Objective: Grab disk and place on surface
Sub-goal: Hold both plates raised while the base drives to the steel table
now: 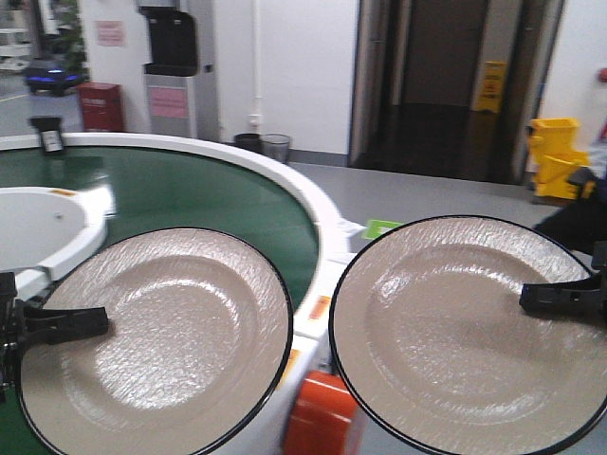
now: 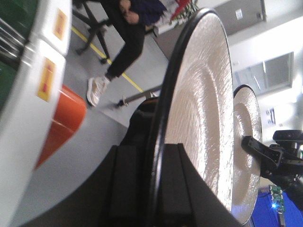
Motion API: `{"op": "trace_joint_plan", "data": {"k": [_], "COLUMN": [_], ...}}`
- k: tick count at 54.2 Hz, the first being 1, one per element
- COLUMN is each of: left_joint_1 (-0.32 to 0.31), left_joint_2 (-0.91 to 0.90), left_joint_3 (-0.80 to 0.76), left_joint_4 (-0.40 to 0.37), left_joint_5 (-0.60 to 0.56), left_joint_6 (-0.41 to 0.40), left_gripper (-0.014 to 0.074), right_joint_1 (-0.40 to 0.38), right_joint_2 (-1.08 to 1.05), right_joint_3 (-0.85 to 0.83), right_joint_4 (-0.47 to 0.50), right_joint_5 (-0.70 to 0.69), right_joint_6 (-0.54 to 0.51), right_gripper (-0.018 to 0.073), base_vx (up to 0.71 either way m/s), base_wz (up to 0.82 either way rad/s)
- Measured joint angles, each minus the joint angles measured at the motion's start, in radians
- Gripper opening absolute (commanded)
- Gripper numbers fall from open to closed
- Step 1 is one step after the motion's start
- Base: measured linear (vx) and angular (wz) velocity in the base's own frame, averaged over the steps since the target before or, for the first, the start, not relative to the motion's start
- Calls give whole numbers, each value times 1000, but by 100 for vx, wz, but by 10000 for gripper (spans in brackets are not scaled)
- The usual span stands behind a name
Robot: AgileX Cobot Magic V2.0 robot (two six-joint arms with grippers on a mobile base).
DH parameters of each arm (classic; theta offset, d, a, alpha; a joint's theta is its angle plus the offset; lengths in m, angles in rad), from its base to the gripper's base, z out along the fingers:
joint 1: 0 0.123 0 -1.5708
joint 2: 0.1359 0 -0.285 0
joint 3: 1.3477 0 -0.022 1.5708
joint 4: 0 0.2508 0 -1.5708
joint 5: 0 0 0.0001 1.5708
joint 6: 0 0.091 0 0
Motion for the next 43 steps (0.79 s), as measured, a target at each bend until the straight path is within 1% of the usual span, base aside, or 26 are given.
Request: {"op": "trace_joint_plan", "data": {"k": [24,43], "left_joint_1": [0,0], "left_joint_2": [0,0], "left_joint_3": [0,0], "left_joint_4": [1,1], "left_joint_5": [0,0], "left_joint_6": [0,0], "left_gripper": [1,1], "right_joint_1": [0,0], "right_joint_2": [0,0], "right_joint_3": [0,0], "right_joint_4": [0,0], "right_joint_5": [1,4], "right_joint_6": [0,0], "right_gripper": [-9,-9], "base_vx": [-10,-1], "base_wz": [-46,-49]}}
